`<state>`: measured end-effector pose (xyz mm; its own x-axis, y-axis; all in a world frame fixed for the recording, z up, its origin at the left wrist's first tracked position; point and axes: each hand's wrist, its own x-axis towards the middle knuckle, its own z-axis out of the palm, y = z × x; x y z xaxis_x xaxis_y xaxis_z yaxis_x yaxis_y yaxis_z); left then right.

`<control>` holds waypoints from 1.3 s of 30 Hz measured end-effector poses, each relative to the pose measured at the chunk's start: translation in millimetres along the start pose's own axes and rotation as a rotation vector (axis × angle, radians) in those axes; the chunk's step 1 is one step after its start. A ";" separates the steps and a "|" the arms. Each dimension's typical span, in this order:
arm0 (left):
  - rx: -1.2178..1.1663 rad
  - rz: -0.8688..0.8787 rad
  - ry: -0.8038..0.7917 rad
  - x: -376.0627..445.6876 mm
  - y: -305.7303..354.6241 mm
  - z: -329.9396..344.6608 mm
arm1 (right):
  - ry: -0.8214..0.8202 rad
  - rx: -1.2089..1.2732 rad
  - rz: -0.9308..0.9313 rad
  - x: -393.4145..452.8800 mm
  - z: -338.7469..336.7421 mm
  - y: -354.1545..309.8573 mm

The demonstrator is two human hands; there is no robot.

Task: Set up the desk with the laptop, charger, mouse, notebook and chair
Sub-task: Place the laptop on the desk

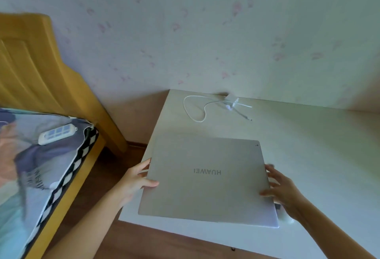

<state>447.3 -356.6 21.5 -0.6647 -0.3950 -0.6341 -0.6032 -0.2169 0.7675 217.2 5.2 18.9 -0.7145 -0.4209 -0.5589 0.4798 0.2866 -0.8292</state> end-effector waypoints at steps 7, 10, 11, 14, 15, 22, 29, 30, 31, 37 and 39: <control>0.019 -0.010 -0.067 47.1 -12.2 -39.4 | 0.139 -0.004 0.017 8.9 52.0 32.9; 0.059 -0.006 -0.069 59.2 -15.6 -41.6 | 0.188 -0.003 0.023 9.9 62.6 41.8; 0.073 -0.007 -0.069 61.2 -17.1 -40.7 | 0.207 -0.005 0.028 9.7 64.3 44.1; 0.119 -0.008 -0.067 66.4 -22.2 -38.9 | 0.250 -0.019 0.048 10.7 66.6 49.0; 0.138 0.001 -0.066 68.2 -23.0 -39.1 | 0.263 -0.028 0.055 12.8 66.4 51.0; 0.176 0.059 -0.074 71.3 -20.0 -38.9 | 0.302 -0.072 0.061 26.4 66.1 54.5; 0.208 0.068 -0.047 69.0 -22.1 -34.1 | 0.296 -0.190 0.065 27.5 71.9 43.7; 0.224 0.073 -0.041 68.1 -20.9 -34.1 | 0.294 -0.207 0.065 27.4 72.8 42.3; 0.241 0.076 -0.031 67.8 -20.1 -34.4 | 0.297 -0.222 0.065 27.7 73.0 41.2; 0.362 0.133 0.096 59.4 -20.2 -29.9 | 0.312 -0.378 0.069 30.5 74.0 42.5; 0.399 0.184 0.176 56.1 -19.8 -29.8 | 0.316 -0.474 0.044 28.2 73.9 41.1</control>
<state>435.1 -401.0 -26.5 -0.7125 -0.5474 -0.4391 -0.6276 0.2173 0.7476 254.4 -58.4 -31.1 -0.8515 -0.1423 -0.5047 0.2842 0.6836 -0.6722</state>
